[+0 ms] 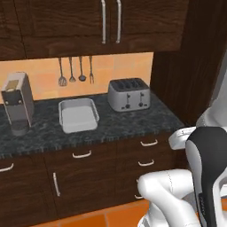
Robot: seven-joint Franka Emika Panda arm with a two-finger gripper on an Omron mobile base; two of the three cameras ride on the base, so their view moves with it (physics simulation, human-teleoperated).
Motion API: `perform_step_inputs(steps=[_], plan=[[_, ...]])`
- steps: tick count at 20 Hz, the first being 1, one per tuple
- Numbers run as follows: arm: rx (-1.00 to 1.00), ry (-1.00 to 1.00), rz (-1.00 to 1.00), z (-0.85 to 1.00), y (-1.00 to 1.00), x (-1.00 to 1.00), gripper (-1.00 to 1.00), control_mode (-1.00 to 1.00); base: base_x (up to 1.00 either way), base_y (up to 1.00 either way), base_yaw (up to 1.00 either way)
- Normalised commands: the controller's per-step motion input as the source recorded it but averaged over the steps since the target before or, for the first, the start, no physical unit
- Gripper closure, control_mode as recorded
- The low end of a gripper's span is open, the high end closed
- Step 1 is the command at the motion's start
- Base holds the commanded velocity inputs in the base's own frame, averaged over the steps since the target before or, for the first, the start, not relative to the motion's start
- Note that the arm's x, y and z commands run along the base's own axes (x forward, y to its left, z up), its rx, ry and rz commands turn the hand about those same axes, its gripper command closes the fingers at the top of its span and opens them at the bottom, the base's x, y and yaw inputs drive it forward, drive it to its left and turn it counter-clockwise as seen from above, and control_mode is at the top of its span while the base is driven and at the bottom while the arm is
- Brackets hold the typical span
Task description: Place one lemon and one chicken drumstick in each tupperware on the nearby counter, to pack two identical lunches.
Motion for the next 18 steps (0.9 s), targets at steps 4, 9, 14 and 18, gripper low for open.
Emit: perform_step_inputs(steps=[4,9,14,18], plan=[[0.0,0.0,0.0,0.0,0.0,0.0,-1.0,1.0,-0.28,-0.9,0.0],[0.0,0.0,0.0,0.0,0.0,0.0,-1.0,1.0,-0.73,-0.84,0.0],[0.0,0.0,0.0,0.0,0.0,0.0,-1.0,1.0,-0.4,-0.87,0.0],[0.0,0.0,0.0,0.0,0.0,0.0,-1.0,1.0,0.02,-0.97,0.03]])
